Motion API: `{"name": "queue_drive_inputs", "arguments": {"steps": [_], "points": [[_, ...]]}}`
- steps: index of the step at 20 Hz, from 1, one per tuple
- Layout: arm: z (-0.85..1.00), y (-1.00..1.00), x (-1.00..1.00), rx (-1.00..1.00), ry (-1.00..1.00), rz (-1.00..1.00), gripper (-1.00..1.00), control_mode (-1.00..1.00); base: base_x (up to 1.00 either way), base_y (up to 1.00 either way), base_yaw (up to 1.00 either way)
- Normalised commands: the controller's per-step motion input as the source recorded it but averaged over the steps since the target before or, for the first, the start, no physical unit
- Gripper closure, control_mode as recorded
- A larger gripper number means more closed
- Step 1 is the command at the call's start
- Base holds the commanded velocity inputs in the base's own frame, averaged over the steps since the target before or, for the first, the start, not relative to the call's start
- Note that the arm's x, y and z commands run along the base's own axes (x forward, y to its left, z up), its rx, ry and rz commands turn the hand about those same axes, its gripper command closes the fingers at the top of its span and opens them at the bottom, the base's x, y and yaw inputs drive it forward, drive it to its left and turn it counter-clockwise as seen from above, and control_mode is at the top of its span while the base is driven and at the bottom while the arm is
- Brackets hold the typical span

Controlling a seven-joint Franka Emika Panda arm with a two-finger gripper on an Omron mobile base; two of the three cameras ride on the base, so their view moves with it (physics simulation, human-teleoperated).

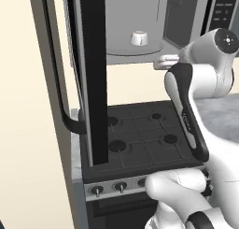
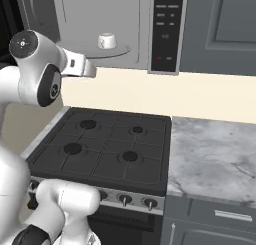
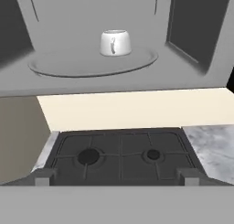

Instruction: Pick the cup of tea, navigate to the dining table, and place it on the saucer.

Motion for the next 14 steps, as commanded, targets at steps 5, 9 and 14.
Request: {"name": "queue_drive_inputs", "arguments": {"steps": [5, 9, 14], "points": [[0.64, 0.5, 0.22, 0.0, -0.24, -0.06, -1.0, -1.0, 0.0, 0.0, 0.0], [0.06, 0.42, 0.58, -0.05, -0.16, -0.19, -1.0, -1.0, 0.0, 0.0, 0.0], [0.0, -0.1, 0.59, 0.04, 0.0, -0.15, -1.0, -1.0, 0.0, 0.0, 0.0]]}}
